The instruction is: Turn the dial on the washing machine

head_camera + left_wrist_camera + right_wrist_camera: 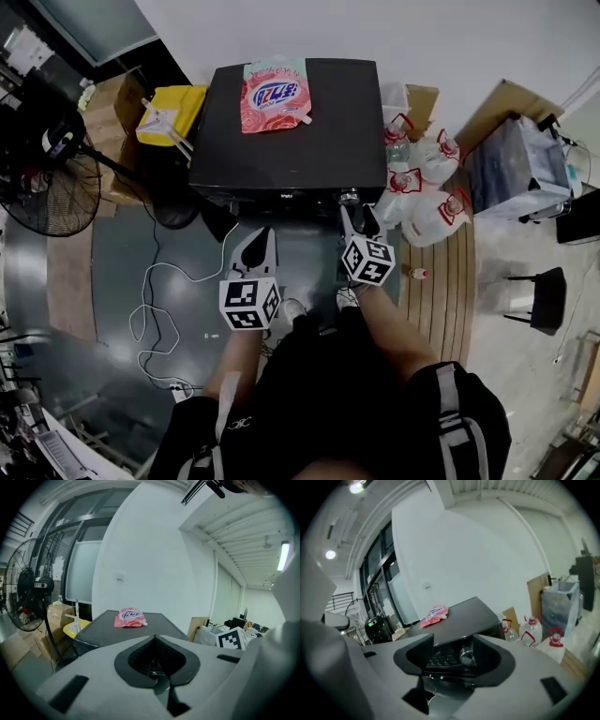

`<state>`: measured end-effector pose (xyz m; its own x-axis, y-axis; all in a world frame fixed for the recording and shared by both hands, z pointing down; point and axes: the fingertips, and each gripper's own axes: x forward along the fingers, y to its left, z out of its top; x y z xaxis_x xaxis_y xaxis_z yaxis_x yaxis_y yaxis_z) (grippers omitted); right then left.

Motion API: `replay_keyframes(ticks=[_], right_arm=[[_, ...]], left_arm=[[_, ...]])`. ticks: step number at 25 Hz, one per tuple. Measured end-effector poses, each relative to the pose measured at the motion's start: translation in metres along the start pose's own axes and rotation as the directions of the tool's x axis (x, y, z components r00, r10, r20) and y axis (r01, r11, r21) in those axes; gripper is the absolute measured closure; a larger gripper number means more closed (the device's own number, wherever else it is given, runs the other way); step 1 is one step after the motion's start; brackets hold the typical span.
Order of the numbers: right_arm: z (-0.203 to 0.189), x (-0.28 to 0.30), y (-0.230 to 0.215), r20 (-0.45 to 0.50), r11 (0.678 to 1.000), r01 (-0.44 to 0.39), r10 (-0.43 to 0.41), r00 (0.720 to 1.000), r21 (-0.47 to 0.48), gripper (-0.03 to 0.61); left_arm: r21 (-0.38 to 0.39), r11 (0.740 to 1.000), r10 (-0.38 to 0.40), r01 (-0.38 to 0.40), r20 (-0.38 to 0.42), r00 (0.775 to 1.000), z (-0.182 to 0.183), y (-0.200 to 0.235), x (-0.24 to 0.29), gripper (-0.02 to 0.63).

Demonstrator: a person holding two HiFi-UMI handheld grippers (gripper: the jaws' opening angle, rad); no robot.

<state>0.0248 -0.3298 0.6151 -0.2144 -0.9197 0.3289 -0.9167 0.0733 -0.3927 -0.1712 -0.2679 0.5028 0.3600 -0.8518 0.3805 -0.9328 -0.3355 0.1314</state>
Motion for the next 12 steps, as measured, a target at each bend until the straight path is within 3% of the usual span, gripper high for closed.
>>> replay_keyframes(ticks=[8, 12], right_arm=[[-0.05, 0.049, -0.039, -0.083, 0.984, 0.157, -0.15, 0.985, 0.085, 0.333], [-0.06, 0.064, -0.055, -0.098, 0.983, 0.161, -0.153, 0.983, 0.084, 0.333]], left_arm=[[-0.008, 1.0, 0.025, -0.026, -0.033, 0.999, -0.009, 0.038, -0.009, 0.611], [-0.014, 0.999, 0.039, -0.04, -0.042, 0.998, -0.012, 0.045, -0.015, 0.611]])
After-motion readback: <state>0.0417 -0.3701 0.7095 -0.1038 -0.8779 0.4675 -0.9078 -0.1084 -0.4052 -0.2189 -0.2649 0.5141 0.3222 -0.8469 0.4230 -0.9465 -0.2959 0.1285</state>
